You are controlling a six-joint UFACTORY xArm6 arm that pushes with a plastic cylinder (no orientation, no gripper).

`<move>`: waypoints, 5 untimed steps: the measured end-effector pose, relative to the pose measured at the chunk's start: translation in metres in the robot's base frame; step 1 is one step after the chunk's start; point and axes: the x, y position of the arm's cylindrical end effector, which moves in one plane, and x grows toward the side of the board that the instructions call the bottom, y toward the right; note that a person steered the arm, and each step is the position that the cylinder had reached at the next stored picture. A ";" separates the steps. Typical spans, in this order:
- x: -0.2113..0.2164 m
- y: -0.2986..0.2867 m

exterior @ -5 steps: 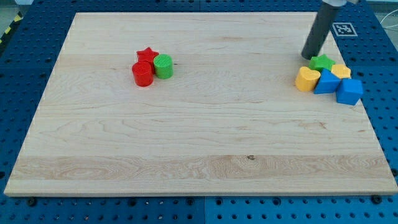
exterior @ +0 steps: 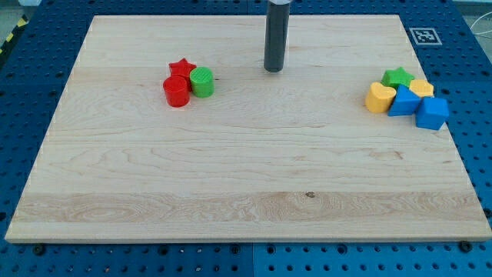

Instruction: Point at yellow heart

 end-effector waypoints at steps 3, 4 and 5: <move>0.026 0.037; 0.045 0.074; 0.050 0.106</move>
